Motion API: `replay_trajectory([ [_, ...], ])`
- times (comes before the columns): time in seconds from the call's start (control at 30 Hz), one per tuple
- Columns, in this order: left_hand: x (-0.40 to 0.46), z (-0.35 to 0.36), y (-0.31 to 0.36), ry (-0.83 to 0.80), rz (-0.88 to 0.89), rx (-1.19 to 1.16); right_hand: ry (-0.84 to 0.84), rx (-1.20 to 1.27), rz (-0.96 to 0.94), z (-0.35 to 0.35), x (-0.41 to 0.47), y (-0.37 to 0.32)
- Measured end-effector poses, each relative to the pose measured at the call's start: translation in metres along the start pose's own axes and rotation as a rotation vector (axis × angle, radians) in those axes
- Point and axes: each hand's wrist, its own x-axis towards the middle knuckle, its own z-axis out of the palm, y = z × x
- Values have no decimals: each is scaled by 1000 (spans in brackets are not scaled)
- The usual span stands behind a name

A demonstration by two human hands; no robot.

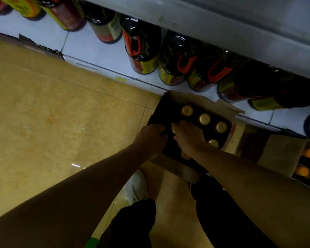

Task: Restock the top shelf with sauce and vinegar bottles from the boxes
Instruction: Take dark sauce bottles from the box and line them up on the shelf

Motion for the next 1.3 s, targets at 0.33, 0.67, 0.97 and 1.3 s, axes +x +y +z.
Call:
replay_trajectory([
  [0.33, 19, 15, -5, 29, 4, -101, 10, -78, -115, 9, 23, 3],
  [0.67, 14, 18, -4, 43, 115, 74, 14, 155, -136, -43, -15, -3],
  [0.97, -22, 3, 16, 60, 291, 98, 119, 239, -198, -111, -83, 1],
  [1.3, -101, -57, 66, 126, 551, 7, 303, 214, -281, -218, -166, -8],
])
